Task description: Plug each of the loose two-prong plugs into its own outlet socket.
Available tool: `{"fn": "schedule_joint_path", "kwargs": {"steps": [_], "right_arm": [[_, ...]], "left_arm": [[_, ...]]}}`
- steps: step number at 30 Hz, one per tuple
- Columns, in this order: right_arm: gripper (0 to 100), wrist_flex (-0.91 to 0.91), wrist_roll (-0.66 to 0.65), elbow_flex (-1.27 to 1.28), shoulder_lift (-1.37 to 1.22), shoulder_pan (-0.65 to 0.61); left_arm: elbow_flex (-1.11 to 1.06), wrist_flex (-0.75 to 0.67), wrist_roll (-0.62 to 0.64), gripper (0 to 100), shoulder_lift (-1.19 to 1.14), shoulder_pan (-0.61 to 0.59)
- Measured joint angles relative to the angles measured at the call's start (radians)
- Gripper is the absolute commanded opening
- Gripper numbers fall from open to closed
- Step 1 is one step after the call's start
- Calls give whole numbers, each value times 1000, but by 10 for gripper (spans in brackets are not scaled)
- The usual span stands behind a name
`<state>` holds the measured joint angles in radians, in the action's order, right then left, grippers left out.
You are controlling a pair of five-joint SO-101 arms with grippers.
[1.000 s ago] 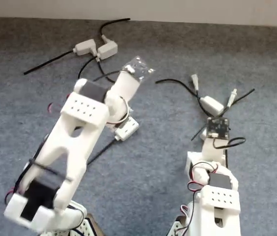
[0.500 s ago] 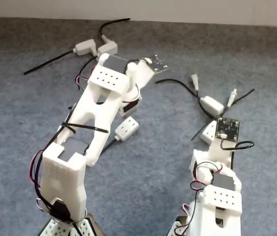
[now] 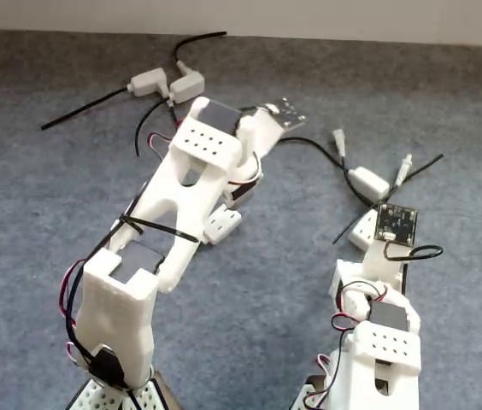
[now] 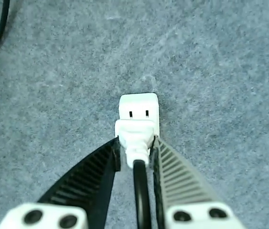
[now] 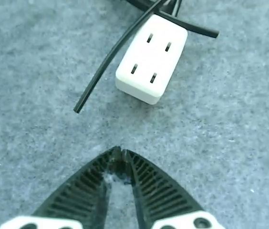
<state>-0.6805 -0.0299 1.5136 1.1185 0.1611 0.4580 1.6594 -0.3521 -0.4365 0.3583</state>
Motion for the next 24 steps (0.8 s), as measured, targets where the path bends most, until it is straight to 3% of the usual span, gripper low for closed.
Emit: {"fn": "schedule_joint_path", "kwargs": {"steps": [6,14,17,24], "right_arm": [[9,0,0,0,0,0],[9,0,0,0,0,0],[9,17,0,3,0,0],[9,20,0,20,0,0]], "left_arm": [[-203,-41,2,5,241,43],[-635,-427,2,5,468,29],[-684,-502,2,5,471,6],[-710,-534,0,5,473,6]]}}
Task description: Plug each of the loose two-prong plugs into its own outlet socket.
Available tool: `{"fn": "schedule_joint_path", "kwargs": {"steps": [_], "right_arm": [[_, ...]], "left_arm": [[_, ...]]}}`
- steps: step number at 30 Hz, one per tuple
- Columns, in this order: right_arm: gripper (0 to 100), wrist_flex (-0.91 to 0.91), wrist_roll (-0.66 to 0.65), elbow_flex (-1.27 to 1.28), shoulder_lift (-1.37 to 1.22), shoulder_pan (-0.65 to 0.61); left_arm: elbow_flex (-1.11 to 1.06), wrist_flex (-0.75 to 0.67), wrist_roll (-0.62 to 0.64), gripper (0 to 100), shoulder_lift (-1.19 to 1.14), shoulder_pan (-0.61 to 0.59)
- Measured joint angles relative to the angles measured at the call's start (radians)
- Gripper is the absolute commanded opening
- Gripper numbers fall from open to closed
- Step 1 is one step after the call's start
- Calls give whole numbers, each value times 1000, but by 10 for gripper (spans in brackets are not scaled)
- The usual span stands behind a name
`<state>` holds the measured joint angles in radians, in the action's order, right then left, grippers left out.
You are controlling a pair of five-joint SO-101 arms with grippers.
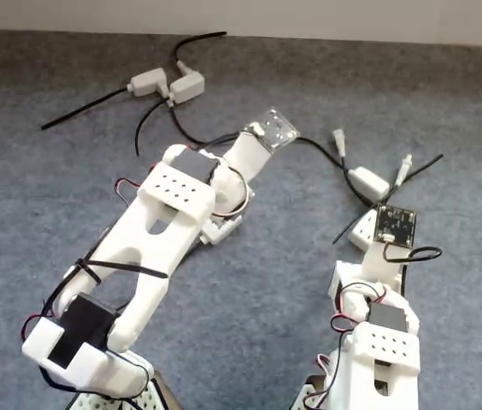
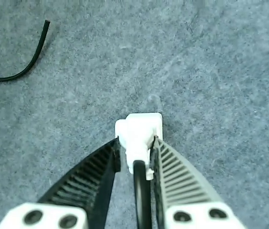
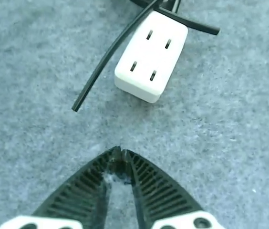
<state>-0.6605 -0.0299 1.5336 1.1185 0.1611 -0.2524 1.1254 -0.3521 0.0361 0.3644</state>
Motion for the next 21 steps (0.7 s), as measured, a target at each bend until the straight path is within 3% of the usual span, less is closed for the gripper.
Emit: {"fn": "schedule_joint_path", "kwargs": {"steps": [9,21], "right_arm": [[9,3,0,0,0,0],[9,21,0,0,0,0]], "left_arm": [[-163,-199,-118,5,3,-3],[-169,-140,-123,5,14,0]]}}
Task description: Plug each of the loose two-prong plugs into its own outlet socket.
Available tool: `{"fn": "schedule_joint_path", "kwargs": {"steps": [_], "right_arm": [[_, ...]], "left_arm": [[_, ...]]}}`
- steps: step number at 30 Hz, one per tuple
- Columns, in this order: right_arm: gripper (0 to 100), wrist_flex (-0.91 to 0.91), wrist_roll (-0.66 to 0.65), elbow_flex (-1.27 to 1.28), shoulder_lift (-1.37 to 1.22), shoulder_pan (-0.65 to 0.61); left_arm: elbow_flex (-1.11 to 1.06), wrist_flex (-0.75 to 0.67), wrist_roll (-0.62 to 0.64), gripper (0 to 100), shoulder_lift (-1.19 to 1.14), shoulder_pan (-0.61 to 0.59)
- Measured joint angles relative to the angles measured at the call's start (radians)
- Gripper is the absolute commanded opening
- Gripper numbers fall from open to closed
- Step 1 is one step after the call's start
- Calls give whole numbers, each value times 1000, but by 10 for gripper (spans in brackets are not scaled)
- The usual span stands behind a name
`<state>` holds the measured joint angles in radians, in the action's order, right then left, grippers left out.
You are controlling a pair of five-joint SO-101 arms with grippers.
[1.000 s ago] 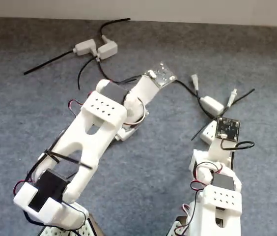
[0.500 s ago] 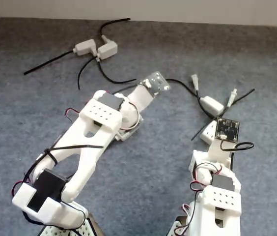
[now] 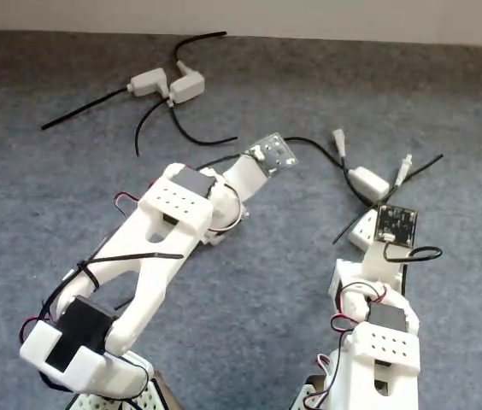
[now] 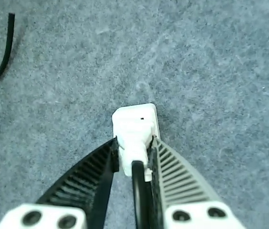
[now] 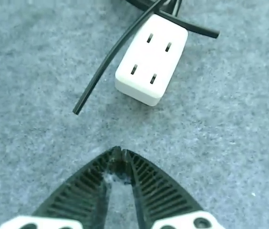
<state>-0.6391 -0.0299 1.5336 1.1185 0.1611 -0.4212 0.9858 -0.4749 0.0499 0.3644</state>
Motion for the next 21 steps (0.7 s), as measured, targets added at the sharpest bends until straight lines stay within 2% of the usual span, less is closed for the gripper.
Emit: {"fn": "schedule_joint_path", "kwargs": {"steps": [11,16,21], "right_arm": [[9,6,0,0,0,0],[9,6,0,0,0,0],[9,6,0,0,0,0]], "left_arm": [[0,-31,60,5,2,-2],[-20,-55,147,5,2,-2],[-54,-61,172,5,11,0]]}}
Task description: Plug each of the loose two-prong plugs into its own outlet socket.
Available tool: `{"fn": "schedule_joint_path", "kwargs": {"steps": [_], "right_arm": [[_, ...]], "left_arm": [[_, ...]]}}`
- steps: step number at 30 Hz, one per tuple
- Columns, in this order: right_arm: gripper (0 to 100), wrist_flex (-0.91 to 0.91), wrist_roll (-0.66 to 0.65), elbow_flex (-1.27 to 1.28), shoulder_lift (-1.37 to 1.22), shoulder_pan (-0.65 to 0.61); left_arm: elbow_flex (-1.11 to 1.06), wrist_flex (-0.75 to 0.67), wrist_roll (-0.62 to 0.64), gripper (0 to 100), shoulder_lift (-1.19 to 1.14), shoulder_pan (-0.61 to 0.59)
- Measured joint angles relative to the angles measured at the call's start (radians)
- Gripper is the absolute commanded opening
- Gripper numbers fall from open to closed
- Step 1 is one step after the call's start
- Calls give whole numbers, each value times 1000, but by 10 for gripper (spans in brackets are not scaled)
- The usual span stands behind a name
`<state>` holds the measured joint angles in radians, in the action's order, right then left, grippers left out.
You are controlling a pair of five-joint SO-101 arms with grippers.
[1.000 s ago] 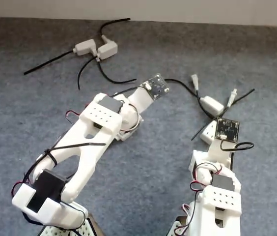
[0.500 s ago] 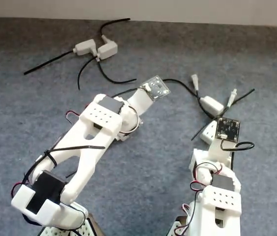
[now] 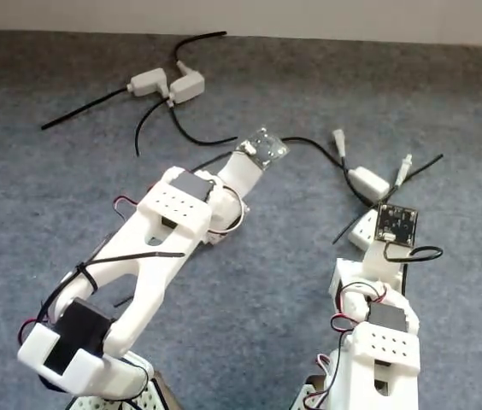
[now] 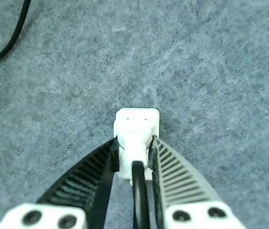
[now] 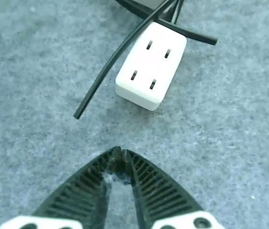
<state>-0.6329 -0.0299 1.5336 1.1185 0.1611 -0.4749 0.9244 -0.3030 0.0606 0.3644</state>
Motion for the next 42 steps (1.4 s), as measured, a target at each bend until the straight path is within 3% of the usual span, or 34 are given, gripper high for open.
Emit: {"fn": "schedule_joint_path", "kwargs": {"steps": [15,24,30,34,42], "right_arm": [[9,0,0,0,0,0],[9,0,0,0,0,0],[9,0,0,0,0,0],[9,0,0,0,0,0],[9,6,0,0,0,0]], "left_arm": [[6,14,0,5,2,-11],[288,276,5,6,-163,-15],[565,454,132,6,-396,-31],[669,500,189,6,-456,-31],[681,514,209,6,-437,-15]]}}
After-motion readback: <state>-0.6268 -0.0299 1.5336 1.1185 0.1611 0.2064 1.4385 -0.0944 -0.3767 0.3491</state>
